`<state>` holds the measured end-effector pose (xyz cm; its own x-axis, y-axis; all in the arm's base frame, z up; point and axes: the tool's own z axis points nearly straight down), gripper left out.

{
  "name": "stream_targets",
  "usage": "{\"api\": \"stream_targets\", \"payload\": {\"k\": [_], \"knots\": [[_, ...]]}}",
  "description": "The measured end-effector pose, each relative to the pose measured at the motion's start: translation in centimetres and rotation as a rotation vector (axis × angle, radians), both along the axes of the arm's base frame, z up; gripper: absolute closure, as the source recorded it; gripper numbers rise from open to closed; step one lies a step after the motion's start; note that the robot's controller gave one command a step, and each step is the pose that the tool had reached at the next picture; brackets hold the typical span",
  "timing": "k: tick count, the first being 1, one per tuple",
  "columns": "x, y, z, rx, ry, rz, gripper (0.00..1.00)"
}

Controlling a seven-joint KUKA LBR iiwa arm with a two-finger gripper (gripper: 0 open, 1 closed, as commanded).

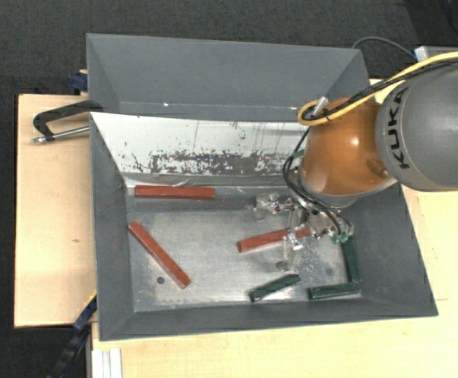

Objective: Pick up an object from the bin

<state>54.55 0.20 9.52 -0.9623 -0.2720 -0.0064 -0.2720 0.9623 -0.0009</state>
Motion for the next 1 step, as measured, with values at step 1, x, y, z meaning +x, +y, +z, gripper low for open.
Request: {"api": "stream_targets", "payload": {"k": [1], "knots": [[1.21, 0.77, -2.43, 0.002, 0.001, -0.12, 1.0]]}}
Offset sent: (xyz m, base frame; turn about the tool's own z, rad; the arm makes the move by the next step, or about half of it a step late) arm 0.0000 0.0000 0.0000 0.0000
